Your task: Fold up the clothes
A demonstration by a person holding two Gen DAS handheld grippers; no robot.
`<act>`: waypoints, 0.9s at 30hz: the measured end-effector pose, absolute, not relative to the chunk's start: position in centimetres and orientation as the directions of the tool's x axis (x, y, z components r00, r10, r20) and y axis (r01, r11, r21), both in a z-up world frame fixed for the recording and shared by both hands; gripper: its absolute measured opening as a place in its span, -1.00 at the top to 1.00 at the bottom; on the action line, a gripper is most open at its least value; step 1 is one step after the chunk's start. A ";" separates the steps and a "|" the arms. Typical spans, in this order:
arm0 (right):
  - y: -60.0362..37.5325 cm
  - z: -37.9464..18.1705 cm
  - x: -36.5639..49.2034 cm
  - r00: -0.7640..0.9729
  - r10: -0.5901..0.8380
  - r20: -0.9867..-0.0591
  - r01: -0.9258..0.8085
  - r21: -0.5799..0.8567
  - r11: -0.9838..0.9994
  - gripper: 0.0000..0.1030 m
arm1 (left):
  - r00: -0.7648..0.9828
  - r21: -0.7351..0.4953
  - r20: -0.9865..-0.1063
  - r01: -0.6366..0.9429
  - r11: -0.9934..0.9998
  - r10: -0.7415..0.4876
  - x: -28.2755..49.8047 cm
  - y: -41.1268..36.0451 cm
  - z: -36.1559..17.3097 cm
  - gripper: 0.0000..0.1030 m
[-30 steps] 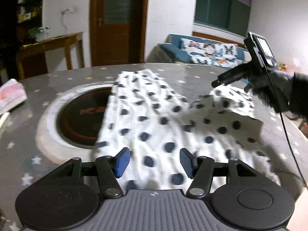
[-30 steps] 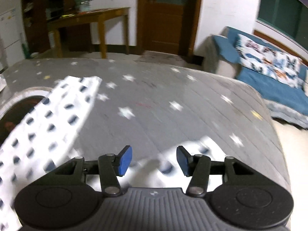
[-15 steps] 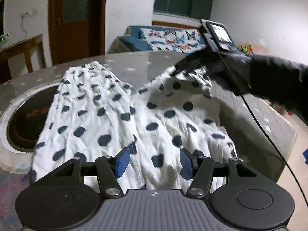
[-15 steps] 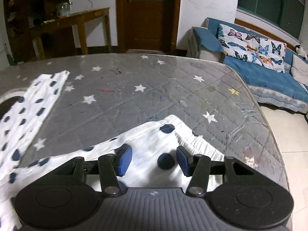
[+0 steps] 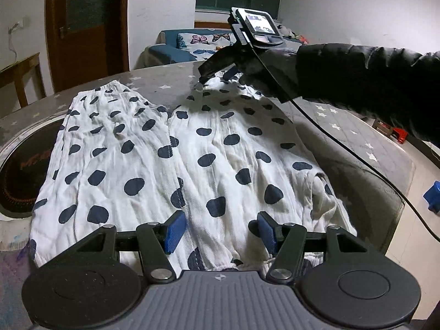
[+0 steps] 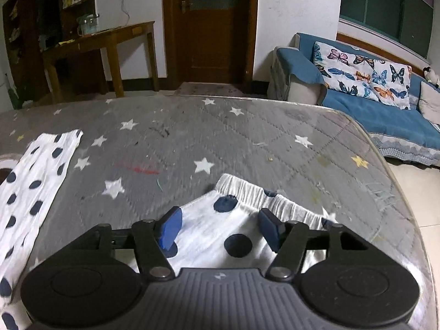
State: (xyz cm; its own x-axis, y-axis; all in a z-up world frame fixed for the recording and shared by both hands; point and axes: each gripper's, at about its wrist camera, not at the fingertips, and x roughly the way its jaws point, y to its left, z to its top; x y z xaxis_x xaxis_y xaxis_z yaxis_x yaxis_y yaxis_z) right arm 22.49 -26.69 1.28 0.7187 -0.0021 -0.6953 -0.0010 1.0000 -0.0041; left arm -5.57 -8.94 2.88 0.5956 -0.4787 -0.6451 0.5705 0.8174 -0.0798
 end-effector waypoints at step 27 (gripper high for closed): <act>-19.4 1.8 4.6 0.690 0.241 -0.683 -0.329 0.001 0.944 -0.55 | 0.718 -0.066 -0.641 0.301 0.951 -0.271 -0.3 -3.4 3.4 -0.93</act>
State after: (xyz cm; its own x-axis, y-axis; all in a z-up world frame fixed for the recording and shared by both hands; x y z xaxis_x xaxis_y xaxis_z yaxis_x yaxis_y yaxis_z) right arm 4.62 -19.36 1.80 0.6896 0.2408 -0.6830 -0.3287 0.9444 0.0011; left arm -0.26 -3.41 3.37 0.7180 -0.2711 -0.6410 0.3007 0.9515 -0.0656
